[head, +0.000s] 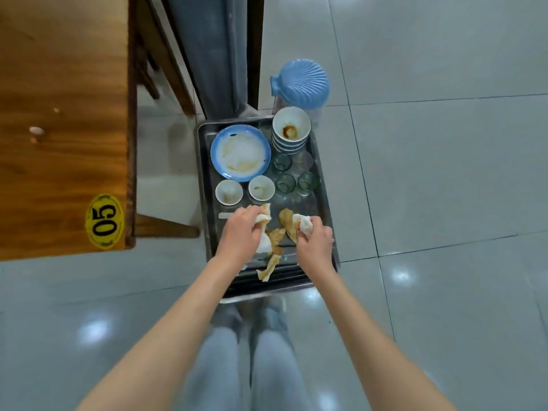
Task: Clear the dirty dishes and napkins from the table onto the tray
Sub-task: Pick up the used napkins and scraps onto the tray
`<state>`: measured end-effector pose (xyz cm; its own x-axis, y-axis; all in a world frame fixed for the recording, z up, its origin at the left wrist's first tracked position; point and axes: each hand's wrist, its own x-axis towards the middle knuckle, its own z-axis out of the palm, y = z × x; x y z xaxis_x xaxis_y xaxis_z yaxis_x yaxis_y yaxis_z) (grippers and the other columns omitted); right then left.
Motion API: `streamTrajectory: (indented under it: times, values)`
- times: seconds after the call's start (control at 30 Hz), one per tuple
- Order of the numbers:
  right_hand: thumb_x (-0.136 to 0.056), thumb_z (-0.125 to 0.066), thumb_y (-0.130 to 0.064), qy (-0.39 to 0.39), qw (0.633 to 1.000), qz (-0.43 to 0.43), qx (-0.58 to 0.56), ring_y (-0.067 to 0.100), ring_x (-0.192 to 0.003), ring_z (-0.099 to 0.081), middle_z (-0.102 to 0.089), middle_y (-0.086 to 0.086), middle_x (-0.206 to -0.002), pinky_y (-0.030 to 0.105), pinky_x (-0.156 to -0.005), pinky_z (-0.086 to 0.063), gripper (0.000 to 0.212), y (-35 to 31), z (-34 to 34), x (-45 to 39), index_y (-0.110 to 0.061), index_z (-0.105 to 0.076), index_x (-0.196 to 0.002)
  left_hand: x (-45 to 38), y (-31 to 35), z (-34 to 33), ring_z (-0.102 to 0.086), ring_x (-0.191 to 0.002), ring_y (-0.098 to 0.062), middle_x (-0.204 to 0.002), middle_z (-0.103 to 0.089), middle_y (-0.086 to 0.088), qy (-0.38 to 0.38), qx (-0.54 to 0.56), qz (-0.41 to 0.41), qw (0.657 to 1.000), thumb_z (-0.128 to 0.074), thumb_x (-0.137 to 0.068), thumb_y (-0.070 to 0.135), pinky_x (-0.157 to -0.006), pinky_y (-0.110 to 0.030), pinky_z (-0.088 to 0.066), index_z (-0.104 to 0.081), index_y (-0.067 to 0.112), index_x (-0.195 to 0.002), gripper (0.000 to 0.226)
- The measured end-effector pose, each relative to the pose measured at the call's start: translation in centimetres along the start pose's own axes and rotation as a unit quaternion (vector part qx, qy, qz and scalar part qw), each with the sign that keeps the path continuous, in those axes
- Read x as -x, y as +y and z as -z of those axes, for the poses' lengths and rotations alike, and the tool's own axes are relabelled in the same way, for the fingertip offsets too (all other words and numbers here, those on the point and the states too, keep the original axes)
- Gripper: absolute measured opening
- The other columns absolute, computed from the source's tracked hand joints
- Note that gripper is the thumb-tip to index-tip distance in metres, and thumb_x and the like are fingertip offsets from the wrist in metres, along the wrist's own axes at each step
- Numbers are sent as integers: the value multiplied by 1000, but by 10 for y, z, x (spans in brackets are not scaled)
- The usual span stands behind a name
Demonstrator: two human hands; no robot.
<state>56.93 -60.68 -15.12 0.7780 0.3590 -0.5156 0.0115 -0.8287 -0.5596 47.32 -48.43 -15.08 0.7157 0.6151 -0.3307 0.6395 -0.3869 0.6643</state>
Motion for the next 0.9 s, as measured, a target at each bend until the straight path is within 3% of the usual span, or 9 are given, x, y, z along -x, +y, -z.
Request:
streamTrajectory:
  times: [0.2,0.37,0.47,0.77,0.9]
  values:
    - [-90,-55,-15,-25,999,14,-17,8,-75,-43,-44,10,-108,25,-75,-37,28,43,-20,-23,-17,-49,-118,-7,-16,-52,-52,-107,-26,-115,-57,-10,0,41,38,998,-57,-88,10,-93,-35,-41,-57,18,-122,35]
    - [-87,-63,-24,-45,998,7,-47,15,-111,-46,-45,4,-129,23,-91,-34,50,63,-18,-28,-26,-44,-134,-1,-22,-69,-42,-118,-25,-123,-50,-7,2,49,70,996,-61,-85,18,-100,-37,-37,-49,28,-128,45]
    - [-88,-63,-26,-53,998,7,-43,17,-127,-41,-44,1,-138,29,-101,-33,53,64,-11,-24,-25,-42,-137,6,-23,-68,-40,-122,-22,-128,-48,-5,2,51,82,995,-64,-84,19,-100,-34,-33,-49,30,-128,48]
    - [-89,-61,-28,-87,995,46,-19,18,-123,-46,-47,1,-138,32,-99,-38,51,15,26,5,-23,-43,-137,38,3,-8,-48,-114,-21,-118,-55,-3,41,51,76,995,-68,-80,18,-99,-35,-40,-53,26,-123,47]
    - [-90,-59,-28,-102,990,91,-21,17,-119,-48,-49,1,-135,34,-98,-42,50,-36,48,23,-25,-43,-137,54,24,41,-49,-111,-16,-115,-55,-1,88,54,66,992,-67,-81,18,-89,-25,-36,-53,26,-123,45]
